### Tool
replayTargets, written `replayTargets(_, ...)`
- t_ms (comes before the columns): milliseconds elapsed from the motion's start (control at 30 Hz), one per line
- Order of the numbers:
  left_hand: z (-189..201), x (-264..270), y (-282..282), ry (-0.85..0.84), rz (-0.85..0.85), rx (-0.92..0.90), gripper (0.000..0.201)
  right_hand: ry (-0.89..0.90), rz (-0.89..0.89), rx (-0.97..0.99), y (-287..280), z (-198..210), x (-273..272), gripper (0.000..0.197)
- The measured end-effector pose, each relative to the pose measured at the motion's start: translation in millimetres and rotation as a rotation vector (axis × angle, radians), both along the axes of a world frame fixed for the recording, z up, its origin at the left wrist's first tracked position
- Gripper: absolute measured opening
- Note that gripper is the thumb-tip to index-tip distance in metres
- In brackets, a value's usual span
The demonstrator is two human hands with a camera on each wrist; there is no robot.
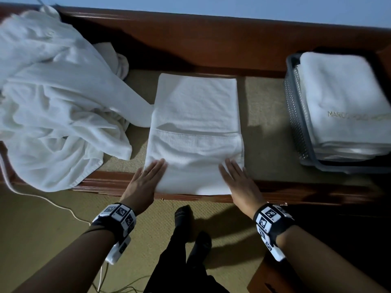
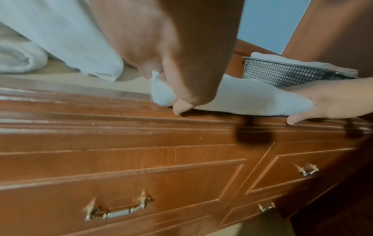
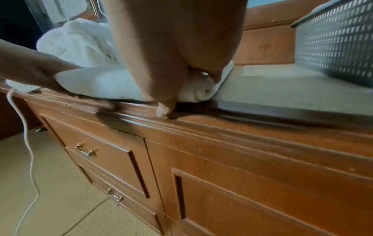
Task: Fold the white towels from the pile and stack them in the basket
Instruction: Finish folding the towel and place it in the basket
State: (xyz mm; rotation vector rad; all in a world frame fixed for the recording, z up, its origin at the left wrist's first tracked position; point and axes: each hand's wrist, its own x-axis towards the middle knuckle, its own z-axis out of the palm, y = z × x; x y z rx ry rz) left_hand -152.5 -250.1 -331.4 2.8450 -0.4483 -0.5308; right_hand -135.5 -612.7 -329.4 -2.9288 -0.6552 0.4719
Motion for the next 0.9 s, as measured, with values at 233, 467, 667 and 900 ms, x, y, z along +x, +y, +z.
replayTargets(233,76,5,2,0.248,-0.059,-0.171,0.079,0.281,-0.047,0.133,-14,65,-6,0.083)
replayTargets(467,168,37,21,0.364,0.252,-0.551,0.029,0.382,-0.219,0.481,-54,155,37,0.024)
replayTargets(667,129,139,15,0.114,0.705,-0.963,0.039,0.257,-0.723,0.992,-36,140,125,0.034)
replayTargets(900,50,242,-2,0.12,0.942,-0.729,0.051,0.274,-0.952,0.802,-12,35,227,0.11)
